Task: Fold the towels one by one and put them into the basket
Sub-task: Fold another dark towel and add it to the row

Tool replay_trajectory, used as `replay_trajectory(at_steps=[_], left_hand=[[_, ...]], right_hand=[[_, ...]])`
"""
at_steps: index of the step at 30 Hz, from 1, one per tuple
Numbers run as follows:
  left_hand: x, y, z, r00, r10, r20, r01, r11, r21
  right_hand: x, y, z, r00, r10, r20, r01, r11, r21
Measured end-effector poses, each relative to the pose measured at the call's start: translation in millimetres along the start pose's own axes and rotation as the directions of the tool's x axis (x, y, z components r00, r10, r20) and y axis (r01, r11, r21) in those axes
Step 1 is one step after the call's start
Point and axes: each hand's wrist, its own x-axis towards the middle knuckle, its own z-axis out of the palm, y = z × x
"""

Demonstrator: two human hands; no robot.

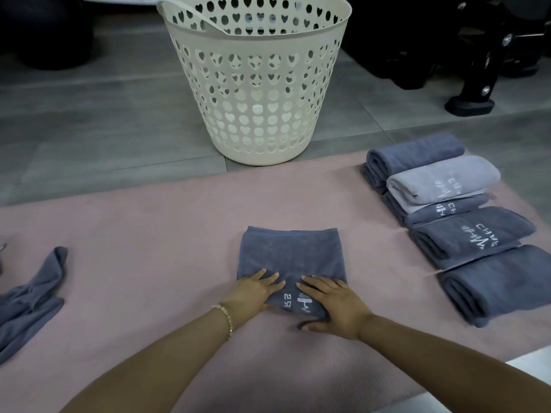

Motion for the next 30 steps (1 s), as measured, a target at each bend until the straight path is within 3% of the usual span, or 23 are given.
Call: replay_trajectory(at_steps=[3,6,8,10,11,13,15,16,19,21,23,26,30], left_hand=[[-7,-10,-24,0.998,0.052,-0.047,-0.062,0.972,-0.226],[-15,-21,-42,0.995,0.079,0.068,-0.040,0.891,-0.453],[-22,-27,-49,0.977,0.089,0.194,0.037,0.823,-0.567],[-30,-34,-49,0.972,0.048,0.231,0.120,0.740,-0.662],[-35,-37,-48,0.980,0.025,0.200,0.134,0.657,-0.742],[-44,-43,-39,0.987,-0.051,0.155,0.164,0.343,-0.925],[-50,-43,-25,0.975,-0.165,0.150,0.164,0.073,-0.984],[-50,-42,-17,0.959,-0.251,0.134,0.145,0.027,-0.989],[-42,-31,-4,0.868,-0.494,0.058,0.058,-0.014,-0.998],[-31,-26,-2,0.797,-0.603,0.037,0.035,-0.015,-0.999],[-20,-25,-3,0.741,-0.670,0.032,0.057,0.015,-0.998],[-5,-31,2,0.695,-0.715,0.080,0.160,0.045,-0.986],[6,-33,6,0.618,-0.773,0.142,0.225,0.001,-0.974]], right_hand=[[10,-4,-21,0.997,0.062,0.043,-0.066,0.993,0.098],[24,-4,-50,0.969,0.092,0.231,-0.166,0.931,0.325],[30,-8,-68,0.874,0.093,0.477,-0.301,0.874,0.381],[35,-7,-76,0.770,0.106,0.629,-0.422,0.824,0.379],[37,-6,-77,0.750,0.109,0.653,-0.463,0.791,0.399],[40,-1,-78,0.741,0.123,0.661,-0.526,0.719,0.456],[42,6,-80,0.747,0.137,0.651,-0.576,0.622,0.530],[44,10,-81,0.756,0.141,0.639,-0.587,0.577,0.567],[47,17,-87,0.797,0.153,0.584,-0.589,0.409,0.697],[48,21,-88,0.835,0.189,0.516,-0.550,0.270,0.790],[46,26,-83,0.851,0.286,0.441,-0.504,0.205,0.839],[37,30,-66,0.849,0.425,0.313,-0.450,0.272,0.851],[31,26,-42,0.817,0.575,-0.048,-0.268,0.452,0.851]])
